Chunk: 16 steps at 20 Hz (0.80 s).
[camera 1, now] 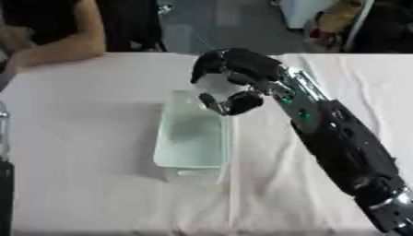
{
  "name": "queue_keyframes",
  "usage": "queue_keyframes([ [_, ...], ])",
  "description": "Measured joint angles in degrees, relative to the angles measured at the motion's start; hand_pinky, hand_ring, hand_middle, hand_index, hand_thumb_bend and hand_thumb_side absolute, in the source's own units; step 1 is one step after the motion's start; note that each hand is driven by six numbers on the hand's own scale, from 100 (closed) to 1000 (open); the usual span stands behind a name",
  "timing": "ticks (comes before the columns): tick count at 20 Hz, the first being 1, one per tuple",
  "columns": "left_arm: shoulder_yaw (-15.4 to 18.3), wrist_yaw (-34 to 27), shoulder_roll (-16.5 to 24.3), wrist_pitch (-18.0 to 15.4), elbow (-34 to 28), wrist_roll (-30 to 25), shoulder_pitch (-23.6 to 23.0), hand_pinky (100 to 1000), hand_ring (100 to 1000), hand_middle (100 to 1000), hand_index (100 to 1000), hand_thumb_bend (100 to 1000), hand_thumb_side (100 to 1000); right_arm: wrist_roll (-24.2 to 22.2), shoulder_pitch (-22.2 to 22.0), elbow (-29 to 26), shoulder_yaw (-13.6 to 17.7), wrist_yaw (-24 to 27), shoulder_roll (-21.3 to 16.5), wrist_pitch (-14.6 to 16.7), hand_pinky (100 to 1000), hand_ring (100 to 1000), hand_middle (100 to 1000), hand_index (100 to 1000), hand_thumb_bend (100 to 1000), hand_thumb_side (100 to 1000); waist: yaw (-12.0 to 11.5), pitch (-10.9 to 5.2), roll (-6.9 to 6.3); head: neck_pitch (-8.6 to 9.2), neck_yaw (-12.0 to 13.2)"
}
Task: Pick up objects on the table and place them in the box.
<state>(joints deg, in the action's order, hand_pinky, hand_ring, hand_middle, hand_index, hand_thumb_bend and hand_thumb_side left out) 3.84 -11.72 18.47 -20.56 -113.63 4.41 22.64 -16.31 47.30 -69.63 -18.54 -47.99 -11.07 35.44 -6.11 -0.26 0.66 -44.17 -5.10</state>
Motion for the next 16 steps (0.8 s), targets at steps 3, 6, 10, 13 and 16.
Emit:
queue_keyframes([
  [3,-0.25,-0.08,-0.01,0.09,0.0,-0.11,0.11,693,756,760,793,485,738,-0.18,0.01,0.0,-0.6,0.51,0.78,0.53,100,265,315,342,100,100,-0.08,0.0,0.01,0.0,-0.02],
  [6,-0.37,-0.13,-0.02,0.23,0.0,-0.29,0.14,693,756,760,793,485,738,0.11,0.2,-0.31,-0.97,1.43,1.34,0.87,100,264,316,343,100,100,-0.15,0.0,0.02,0.0,-0.04],
  [10,-0.69,-0.29,-0.05,0.3,0.0,-0.58,0.18,694,757,760,793,484,738,0.2,0.76,-1.69,-1.47,3.11,2.04,1.02,100,264,317,343,100,100,-0.47,0.0,0.13,0.0,-0.14],
  [13,-0.76,-0.59,-0.07,0.26,0.0,-0.78,0.2,694,757,761,793,485,737,-0.27,0.99,-2.1,-1.87,4.22,2.14,1.23,100,342,384,432,100,100,-0.65,0.0,0.15,0.0,-0.52],
  [16,-1.0,-0.63,-0.47,0.31,0.0,-0.9,0.22,694,757,761,793,485,737,-2.7,0.99,-2.04,-2.55,5.34,2.51,2.48,358,586,628,705,100,112,-0.73,0.0,0.17,0.0,-0.53],
])
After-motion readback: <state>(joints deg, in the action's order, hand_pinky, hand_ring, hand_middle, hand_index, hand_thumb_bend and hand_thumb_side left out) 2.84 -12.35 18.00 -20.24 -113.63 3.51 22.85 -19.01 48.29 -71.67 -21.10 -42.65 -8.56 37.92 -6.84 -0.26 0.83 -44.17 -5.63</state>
